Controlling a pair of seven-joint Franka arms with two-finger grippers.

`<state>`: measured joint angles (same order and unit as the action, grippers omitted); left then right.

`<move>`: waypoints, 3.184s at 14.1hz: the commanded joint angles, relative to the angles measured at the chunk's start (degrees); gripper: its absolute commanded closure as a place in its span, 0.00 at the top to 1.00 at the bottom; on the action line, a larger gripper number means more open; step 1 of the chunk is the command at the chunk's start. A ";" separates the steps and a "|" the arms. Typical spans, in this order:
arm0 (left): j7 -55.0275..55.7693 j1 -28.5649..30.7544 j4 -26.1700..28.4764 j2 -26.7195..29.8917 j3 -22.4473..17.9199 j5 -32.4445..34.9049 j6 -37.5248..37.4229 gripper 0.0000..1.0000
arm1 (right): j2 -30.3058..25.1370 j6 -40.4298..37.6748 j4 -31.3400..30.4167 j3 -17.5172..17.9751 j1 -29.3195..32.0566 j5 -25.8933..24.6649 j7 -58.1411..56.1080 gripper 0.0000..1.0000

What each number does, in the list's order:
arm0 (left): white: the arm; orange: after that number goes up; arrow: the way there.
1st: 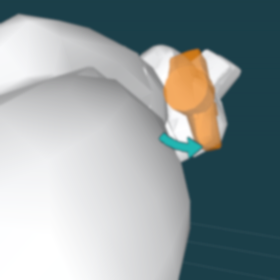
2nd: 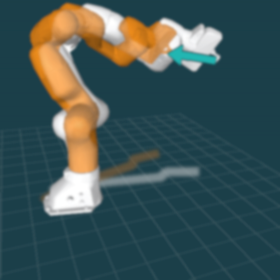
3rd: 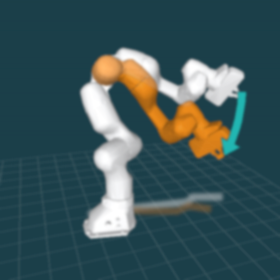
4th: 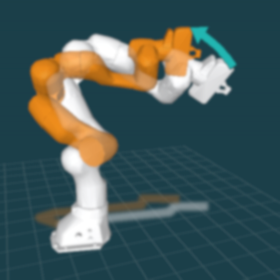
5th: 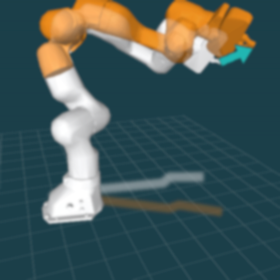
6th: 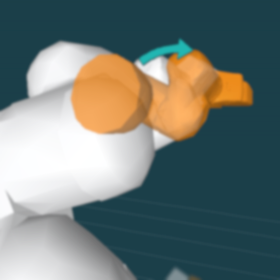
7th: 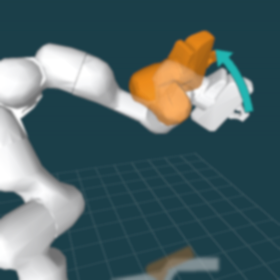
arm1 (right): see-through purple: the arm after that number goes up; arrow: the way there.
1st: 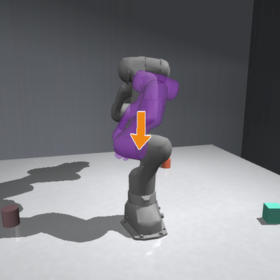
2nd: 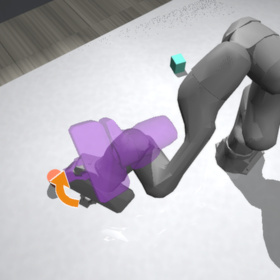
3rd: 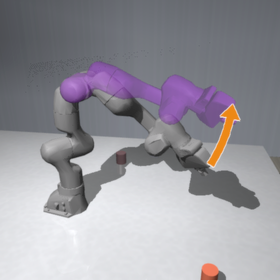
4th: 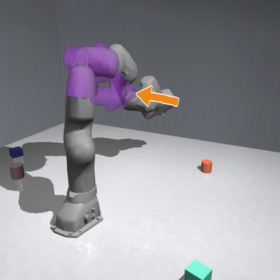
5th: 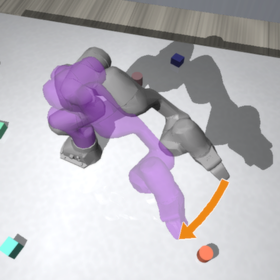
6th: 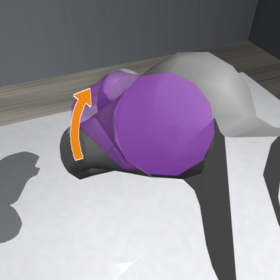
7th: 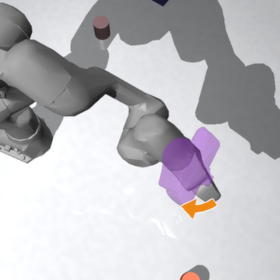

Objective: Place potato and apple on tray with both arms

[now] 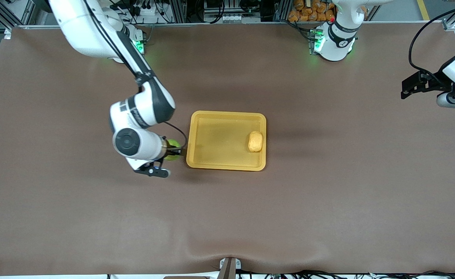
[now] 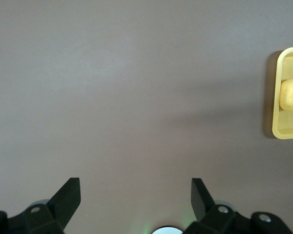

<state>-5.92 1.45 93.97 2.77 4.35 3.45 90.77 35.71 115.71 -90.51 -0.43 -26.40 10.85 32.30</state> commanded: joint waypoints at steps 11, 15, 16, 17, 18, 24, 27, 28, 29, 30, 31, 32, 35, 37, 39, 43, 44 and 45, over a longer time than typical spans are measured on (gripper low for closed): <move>-0.68 0.22 -1.68 -1.54 -0.30 0.42 -0.69 1.00 | 4.46 5.75 1.65 -0.53 -8.85 1.54 11.47 0.00; -0.59 0.22 -1.68 -1.54 -0.30 0.33 -0.69 1.00 | 5.25 5.93 0.59 -0.53 -9.90 1.54 11.73 0.00; -0.59 0.22 -1.68 -1.45 -0.30 0.33 -0.69 1.00 | 5.34 5.84 0.51 -0.53 -9.90 1.45 11.90 0.00; -0.68 0.22 -1.68 -1.45 -0.30 0.33 -0.69 1.00 | 5.34 5.58 0.33 -0.53 -9.90 1.45 11.91 0.00; -0.59 0.22 -1.68 -1.45 -0.30 0.33 -0.69 1.00 | 5.34 5.49 0.33 -0.53 -10.08 1.45 11.99 0.00; -0.59 0.13 -1.68 -1.54 -0.30 0.33 -0.69 1.00 | 5.08 5.14 0.33 -0.53 -10.43 1.10 14.89 1.00; -0.59 0.13 -1.68 -1.54 -0.30 0.42 -0.69 1.00 | 4.55 4.62 1.38 -0.62 -10.08 1.19 14.46 1.00; -0.59 0.13 -1.68 -1.54 -0.30 0.42 -0.69 1.00 | 4.29 2.70 2.52 -0.62 -9.73 1.19 14.46 1.00; -0.59 0.13 -1.68 -1.54 -0.30 0.33 -0.69 1.00 | 3.94 -0.28 4.88 -0.71 -9.55 1.19 14.46 1.00; -0.59 0.13 -1.68 -1.54 -0.30 0.42 -0.69 1.00 | 3.93 -4.14 7.60 -0.80 -9.38 1.28 14.72 1.00; -0.59 0.13 -1.68 -1.54 -0.30 0.42 -0.69 1.00 | 3.85 -7.22 10.50 -1.06 -9.29 1.19 14.72 1.00; -0.59 0.13 -1.68 -1.54 -0.30 0.33 -0.69 1.00 | 3.76 -9.87 12.96 -1.06 -8.51 1.10 14.72 1.00; -0.59 0.13 -1.68 -1.54 -0.30 0.33 -0.69 1.00 | 3.58 -15.50 18.33 -1.23 -5.87 0.75 14.46 1.00; -0.68 0.13 -1.86 -1.19 -0.22 0.24 -0.86 1.00 | 3.14 -19.36 22.46 -1.15 -2.80 0.75 14.11 1.00; -0.68 0.13 -2.65 -0.84 -0.13 -0.28 -1.39 1.00 | 2.79 -24.46 26.77 -1.24 -0.42 0.40 14.02 1.00; 1.87 0.04 -3.52 -0.57 0.13 -2.83 -1.56 1.00 | -2.21 -26.32 28.28 -1.32 5.64 -0.04 13.84 1.00; 1.87 -0.13 -3.70 -0.48 0.14 -2.83 -2.17 1.00 | -2.92 -27.02 28.37 -1.15 7.39 -0.65 13.32 1.00; 1.96 -0.14 -3.70 -0.40 0.14 -2.83 -2.44 1.00 | -3.62 -28.16 28.28 -1.15 9.06 -0.74 11.75 1.00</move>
<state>-4.72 1.47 91.37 1.98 4.40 1.47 90.12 33.84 89.37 -61.85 -2.48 -20.24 10.86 45.69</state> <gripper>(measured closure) 0.000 0.000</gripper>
